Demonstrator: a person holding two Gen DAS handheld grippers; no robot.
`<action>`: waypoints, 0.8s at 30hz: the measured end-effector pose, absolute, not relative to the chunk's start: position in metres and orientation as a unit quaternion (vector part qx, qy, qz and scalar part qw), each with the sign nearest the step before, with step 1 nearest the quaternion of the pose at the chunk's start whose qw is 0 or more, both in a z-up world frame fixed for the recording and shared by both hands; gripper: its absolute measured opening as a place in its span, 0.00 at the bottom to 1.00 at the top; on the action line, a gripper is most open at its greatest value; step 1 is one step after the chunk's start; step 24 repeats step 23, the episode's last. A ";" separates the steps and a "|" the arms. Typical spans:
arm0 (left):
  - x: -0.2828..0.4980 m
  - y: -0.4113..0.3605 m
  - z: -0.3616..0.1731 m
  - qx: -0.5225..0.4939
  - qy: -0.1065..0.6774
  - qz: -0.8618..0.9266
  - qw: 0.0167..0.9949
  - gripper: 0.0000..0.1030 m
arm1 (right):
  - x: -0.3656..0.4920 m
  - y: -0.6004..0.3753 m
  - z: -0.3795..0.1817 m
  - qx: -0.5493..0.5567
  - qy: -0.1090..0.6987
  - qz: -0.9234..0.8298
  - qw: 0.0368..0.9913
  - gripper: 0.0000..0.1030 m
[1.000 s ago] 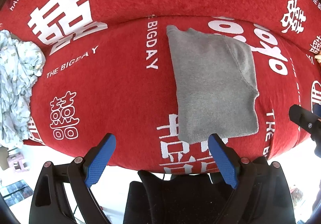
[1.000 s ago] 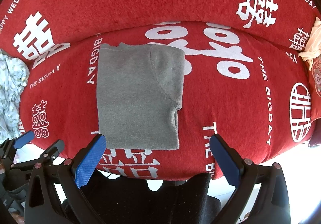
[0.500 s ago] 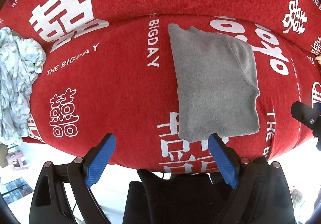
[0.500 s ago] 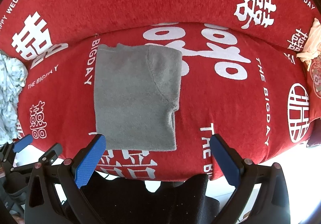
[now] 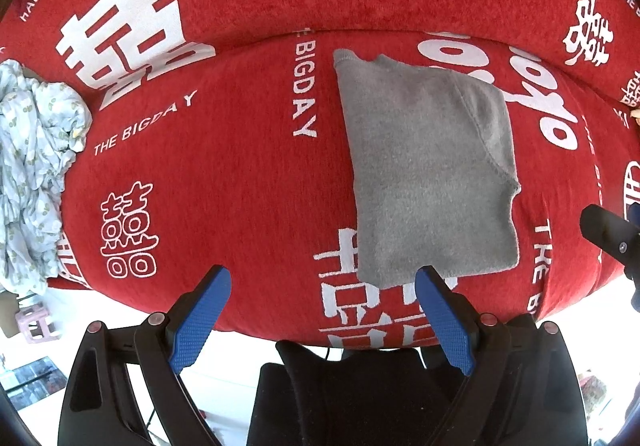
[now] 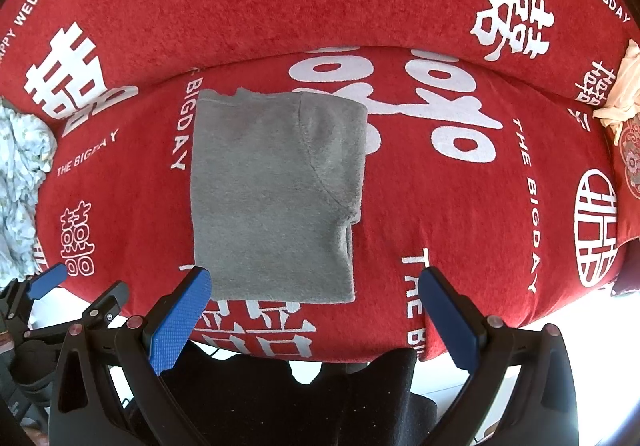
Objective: Fold small clothes
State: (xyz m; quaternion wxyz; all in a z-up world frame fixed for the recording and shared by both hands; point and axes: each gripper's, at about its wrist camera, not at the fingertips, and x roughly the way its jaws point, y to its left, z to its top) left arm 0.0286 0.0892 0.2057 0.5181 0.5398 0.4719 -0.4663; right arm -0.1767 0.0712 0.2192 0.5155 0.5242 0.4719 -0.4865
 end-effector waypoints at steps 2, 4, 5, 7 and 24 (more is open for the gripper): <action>0.028 0.088 0.205 0.539 0.471 -0.465 0.521 0.91 | -0.176 0.071 0.217 0.525 0.475 -0.485 0.514 1.00; 0.027 0.088 0.204 0.540 0.469 -0.464 0.523 0.91 | -0.174 0.070 0.215 0.526 0.477 -0.483 0.512 1.00; 0.027 0.087 0.204 0.539 0.467 -0.464 0.525 0.91 | -0.174 0.070 0.214 0.527 0.478 -0.483 0.511 1.00; 0.028 0.087 0.204 0.537 0.466 -0.466 0.527 0.91 | -0.173 0.070 0.213 0.528 0.479 -0.481 0.510 1.00; 0.020 0.085 0.204 0.537 0.471 -0.485 0.504 0.91 | -0.173 0.068 0.215 0.534 0.466 -0.490 0.508 1.00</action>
